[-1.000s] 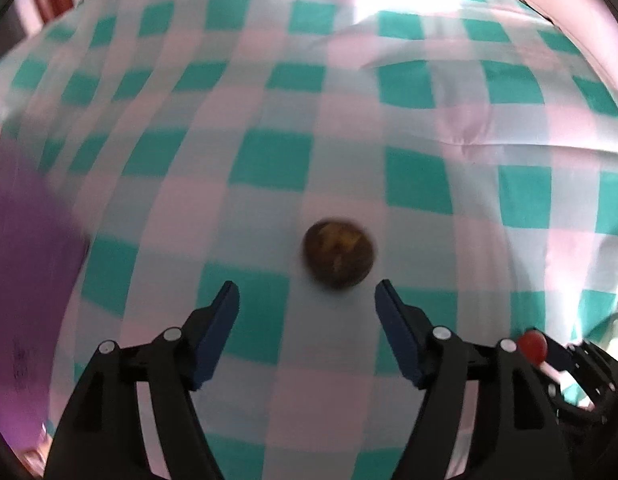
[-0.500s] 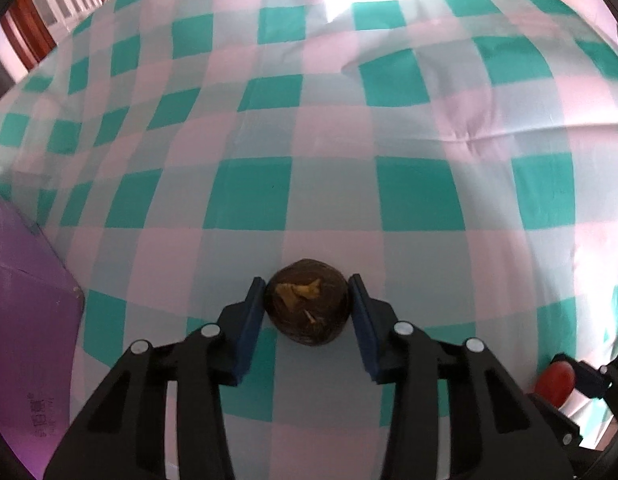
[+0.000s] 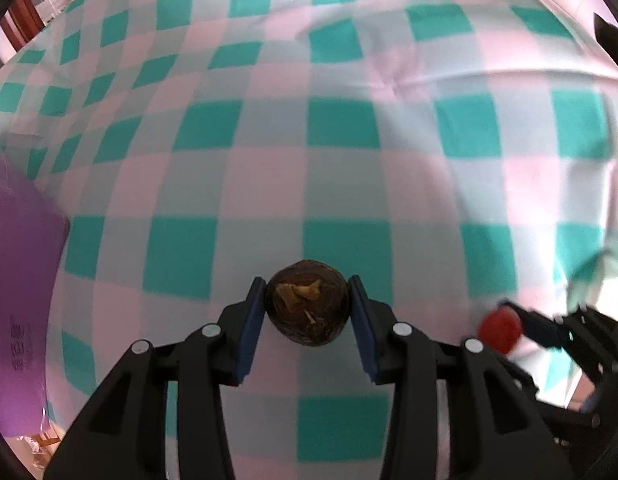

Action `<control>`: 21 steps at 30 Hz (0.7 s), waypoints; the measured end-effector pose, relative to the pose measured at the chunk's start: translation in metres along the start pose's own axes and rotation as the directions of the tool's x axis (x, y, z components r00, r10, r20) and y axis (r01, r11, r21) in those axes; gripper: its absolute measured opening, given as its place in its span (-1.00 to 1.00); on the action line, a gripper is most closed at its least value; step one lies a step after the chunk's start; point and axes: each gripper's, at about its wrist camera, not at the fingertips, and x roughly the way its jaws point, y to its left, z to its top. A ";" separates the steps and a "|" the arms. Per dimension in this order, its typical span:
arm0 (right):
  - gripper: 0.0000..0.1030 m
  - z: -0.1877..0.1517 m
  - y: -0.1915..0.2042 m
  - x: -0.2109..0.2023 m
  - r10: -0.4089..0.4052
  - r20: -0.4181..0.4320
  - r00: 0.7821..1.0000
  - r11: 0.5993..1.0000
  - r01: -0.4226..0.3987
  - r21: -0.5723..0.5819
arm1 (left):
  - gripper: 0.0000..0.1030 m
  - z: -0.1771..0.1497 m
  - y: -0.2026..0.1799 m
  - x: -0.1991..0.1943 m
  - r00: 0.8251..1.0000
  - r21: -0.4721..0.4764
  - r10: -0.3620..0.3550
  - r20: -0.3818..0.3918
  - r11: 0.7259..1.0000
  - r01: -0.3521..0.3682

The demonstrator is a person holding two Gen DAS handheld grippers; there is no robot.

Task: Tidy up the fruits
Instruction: 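Carry the dark fruit and red tomato with both tools into the box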

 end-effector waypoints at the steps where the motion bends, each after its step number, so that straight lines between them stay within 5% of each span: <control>1: -0.28 0.000 0.003 -0.001 0.002 -0.003 1.000 1.000 -0.002 -0.015 | -0.19 -0.003 -0.001 -0.002 1.000 0.000 -0.005 -0.005 1.000 0.005; 9: -0.28 0.012 0.037 -0.003 0.026 -0.016 1.000 0.990 -0.028 -0.140 | -0.19 -0.022 0.024 -0.033 0.999 -0.044 -0.011 0.038 0.999 0.012; 21: -0.28 0.066 0.141 -0.017 0.127 0.014 0.992 0.939 -0.115 -0.323 | -0.19 -0.040 0.139 -0.109 0.979 -0.215 0.036 0.203 0.977 0.008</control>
